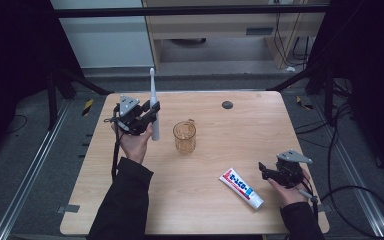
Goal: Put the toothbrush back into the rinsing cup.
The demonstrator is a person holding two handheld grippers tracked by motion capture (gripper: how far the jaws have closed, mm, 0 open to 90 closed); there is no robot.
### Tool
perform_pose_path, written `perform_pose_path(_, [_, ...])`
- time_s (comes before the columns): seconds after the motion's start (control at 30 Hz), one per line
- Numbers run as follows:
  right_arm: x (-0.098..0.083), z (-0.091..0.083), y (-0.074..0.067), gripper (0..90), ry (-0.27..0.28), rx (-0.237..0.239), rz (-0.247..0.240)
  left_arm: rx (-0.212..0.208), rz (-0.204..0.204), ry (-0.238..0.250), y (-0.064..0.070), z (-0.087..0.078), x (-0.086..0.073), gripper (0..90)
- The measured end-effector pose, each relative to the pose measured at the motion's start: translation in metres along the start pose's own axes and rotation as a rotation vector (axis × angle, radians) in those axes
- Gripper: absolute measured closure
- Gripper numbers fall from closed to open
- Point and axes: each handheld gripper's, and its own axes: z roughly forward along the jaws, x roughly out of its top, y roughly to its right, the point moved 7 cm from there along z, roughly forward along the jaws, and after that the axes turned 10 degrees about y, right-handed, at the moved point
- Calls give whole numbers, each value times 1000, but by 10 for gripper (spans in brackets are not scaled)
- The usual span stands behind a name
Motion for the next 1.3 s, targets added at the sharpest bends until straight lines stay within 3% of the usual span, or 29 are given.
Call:
perform_pose_path(0.4, [0,0,0,250,4,3,8,6,-4,46,9,27,3,668])
perform_pose_path(0.83, [0,0,1,251,7,1,8,-15,-12,82,22,38,3,668])
perform_pose_path(1.3, [-1,1,1,253,11,1,5,-58,-11,73,37,50,-3,668])
